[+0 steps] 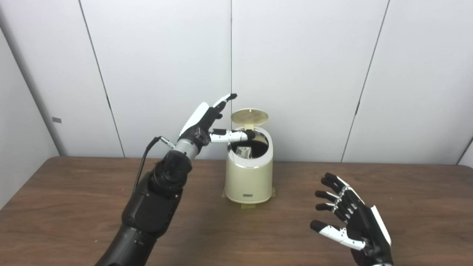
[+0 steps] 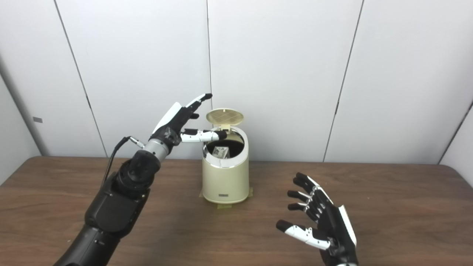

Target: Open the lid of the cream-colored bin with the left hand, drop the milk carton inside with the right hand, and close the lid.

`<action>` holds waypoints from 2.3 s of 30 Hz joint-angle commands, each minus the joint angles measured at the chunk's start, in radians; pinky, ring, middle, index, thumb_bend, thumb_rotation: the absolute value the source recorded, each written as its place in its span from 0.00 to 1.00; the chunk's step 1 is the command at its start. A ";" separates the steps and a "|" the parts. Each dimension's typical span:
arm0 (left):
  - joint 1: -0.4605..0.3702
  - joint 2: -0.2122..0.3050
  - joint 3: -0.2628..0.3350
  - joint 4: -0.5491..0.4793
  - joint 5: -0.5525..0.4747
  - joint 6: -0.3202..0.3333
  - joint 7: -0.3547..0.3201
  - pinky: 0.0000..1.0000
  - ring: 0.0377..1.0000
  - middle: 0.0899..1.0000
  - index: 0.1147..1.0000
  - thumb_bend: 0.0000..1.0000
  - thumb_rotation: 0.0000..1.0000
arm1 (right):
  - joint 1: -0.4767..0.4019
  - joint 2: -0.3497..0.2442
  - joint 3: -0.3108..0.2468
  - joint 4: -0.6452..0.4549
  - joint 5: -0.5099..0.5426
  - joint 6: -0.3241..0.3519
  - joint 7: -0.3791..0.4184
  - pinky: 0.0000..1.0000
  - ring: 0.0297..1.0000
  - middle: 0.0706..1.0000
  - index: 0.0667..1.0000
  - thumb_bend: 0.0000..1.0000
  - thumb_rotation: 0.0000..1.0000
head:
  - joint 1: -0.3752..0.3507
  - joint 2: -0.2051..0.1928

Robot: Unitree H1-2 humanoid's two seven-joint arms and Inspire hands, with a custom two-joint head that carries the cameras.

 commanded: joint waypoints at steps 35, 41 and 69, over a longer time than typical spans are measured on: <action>-0.033 0.106 -0.096 -0.132 0.134 -0.043 -0.115 1.00 1.00 0.87 0.81 0.97 0.37 | -0.018 0.044 0.009 -0.076 -0.006 0.022 0.000 0.57 0.74 0.83 0.81 0.77 0.21 | -0.026 0.017; -0.021 0.109 -0.099 -0.130 0.147 -0.059 -0.113 1.00 1.00 0.86 0.81 0.97 0.38 | -0.018 0.048 0.011 -0.082 -0.012 0.025 -0.002 0.58 0.74 0.82 0.81 0.77 0.21 | -0.029 0.021; 0.046 0.139 -0.128 -0.176 0.182 -0.124 -0.161 1.00 1.00 0.84 0.82 0.96 0.40 | -0.022 0.056 0.012 -0.108 -0.025 0.060 -0.008 0.58 0.74 0.82 0.81 0.76 0.23 | -0.050 0.042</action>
